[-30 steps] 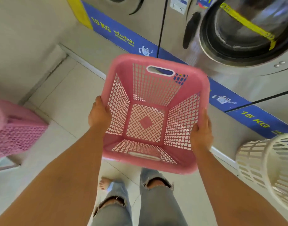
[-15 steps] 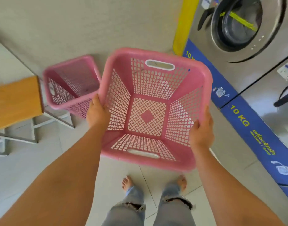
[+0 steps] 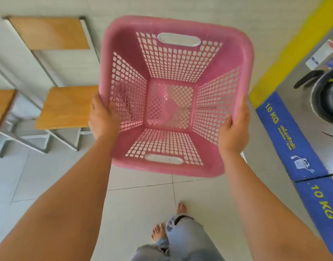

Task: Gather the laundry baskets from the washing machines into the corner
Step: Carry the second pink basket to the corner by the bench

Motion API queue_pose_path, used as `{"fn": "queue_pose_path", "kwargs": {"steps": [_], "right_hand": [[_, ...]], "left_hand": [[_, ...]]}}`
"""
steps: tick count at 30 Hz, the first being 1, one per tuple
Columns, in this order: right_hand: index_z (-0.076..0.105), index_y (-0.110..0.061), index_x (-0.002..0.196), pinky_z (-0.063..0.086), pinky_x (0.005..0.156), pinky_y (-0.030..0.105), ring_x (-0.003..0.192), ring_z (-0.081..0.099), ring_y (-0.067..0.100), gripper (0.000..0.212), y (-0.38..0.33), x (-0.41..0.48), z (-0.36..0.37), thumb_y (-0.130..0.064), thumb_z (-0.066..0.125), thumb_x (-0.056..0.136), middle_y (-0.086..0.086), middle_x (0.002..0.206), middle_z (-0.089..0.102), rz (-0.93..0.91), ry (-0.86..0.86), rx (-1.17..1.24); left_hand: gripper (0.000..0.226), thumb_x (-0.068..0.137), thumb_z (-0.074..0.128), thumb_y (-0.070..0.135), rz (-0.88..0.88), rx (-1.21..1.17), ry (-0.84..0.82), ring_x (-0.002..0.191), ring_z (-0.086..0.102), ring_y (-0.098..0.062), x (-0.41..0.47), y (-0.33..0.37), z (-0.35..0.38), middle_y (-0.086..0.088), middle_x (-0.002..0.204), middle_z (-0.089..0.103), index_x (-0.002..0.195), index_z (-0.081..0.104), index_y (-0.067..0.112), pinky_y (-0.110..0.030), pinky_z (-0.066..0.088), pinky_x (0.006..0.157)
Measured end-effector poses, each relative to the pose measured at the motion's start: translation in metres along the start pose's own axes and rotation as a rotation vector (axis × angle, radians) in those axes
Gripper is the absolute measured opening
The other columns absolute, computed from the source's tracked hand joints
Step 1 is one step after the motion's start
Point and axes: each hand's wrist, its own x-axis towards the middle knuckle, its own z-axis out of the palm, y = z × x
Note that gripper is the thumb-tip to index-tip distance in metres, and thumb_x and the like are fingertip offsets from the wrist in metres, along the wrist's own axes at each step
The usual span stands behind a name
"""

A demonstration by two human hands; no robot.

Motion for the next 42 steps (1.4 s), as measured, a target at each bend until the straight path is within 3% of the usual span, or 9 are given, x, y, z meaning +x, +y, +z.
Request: {"fn": "queue_pose_path", "kwargs": {"steps": [4,10,16,23,27,37,42], "right_hand": [[0.021,-0.034,0.152,0.036,0.081,0.019,0.133,0.039,0.007,0.068,-0.039,0.028,0.054,-0.008,0.047,0.095,-0.007,0.155,0.032,-0.092,-0.015,0.081],[0.018,-0.039,0.152,0.047,0.086,0.032,0.135,0.042,0.011,0.069,-0.063,0.076,0.156,-0.009,0.046,0.096,-0.009,0.156,0.031,-0.108,-0.098,0.137],[0.015,-0.043,0.151,0.046,0.081,0.029,0.133,0.045,0.012,0.071,-0.060,0.139,0.265,-0.009,0.046,0.097,-0.012,0.155,0.033,-0.082,-0.250,0.060],[0.015,-0.042,0.151,0.052,0.080,0.036,0.124,0.054,0.018,0.067,-0.029,0.195,0.378,-0.014,0.044,0.098,-0.008,0.153,0.036,-0.030,-0.411,-0.059],[0.017,-0.039,0.152,0.050,0.090,0.039,0.132,0.048,0.019,0.065,-0.011,0.209,0.428,-0.015,0.045,0.098,-0.005,0.155,0.034,-0.001,-0.492,-0.105],[0.019,-0.032,0.153,0.050,0.089,0.038,0.125,0.055,0.024,0.066,0.038,0.207,0.524,-0.015,0.048,0.097,0.000,0.156,0.033,0.047,-0.623,-0.188],[0.005,-0.034,0.154,0.052,0.084,0.040,0.124,0.054,0.032,0.075,0.063,0.192,0.552,-0.011,0.047,0.096,0.008,0.160,0.021,0.063,-0.753,-0.277]], "left_hand": [[0.050,0.096,0.044,0.030,-0.055,-0.024,0.111,0.115,0.055,-0.040,0.049,-0.017,-0.005,-0.013,0.136,0.053,0.142,0.037,0.011,-0.048,0.044,0.085],[0.051,0.096,0.044,0.028,-0.115,0.027,0.149,0.122,0.051,-0.037,0.130,-0.034,0.025,-0.012,0.140,0.051,0.144,0.035,0.014,-0.047,0.042,0.091],[0.049,0.096,0.043,0.032,-0.206,0.150,0.003,0.115,0.056,-0.043,0.214,-0.055,0.103,-0.009,0.140,0.050,0.142,0.034,0.016,-0.052,0.045,0.091],[0.044,0.096,0.043,0.029,-0.301,0.237,-0.153,0.107,0.059,-0.045,0.284,-0.082,0.206,-0.012,0.135,0.052,0.137,0.035,0.016,-0.053,0.048,0.084],[0.047,0.096,0.044,0.028,-0.343,0.275,-0.218,0.110,0.058,-0.044,0.307,-0.103,0.250,-0.012,0.137,0.052,0.141,0.033,0.017,-0.052,0.046,0.086],[0.044,0.096,0.046,0.025,-0.416,0.352,-0.372,0.104,0.060,-0.046,0.335,-0.173,0.331,-0.015,0.130,0.057,0.138,0.034,0.018,-0.048,0.045,0.081],[0.052,0.091,0.047,0.016,-0.503,0.360,-0.449,0.107,0.059,-0.047,0.332,-0.206,0.358,-0.017,0.132,0.056,0.140,0.030,0.020,-0.053,0.048,0.083]]}}
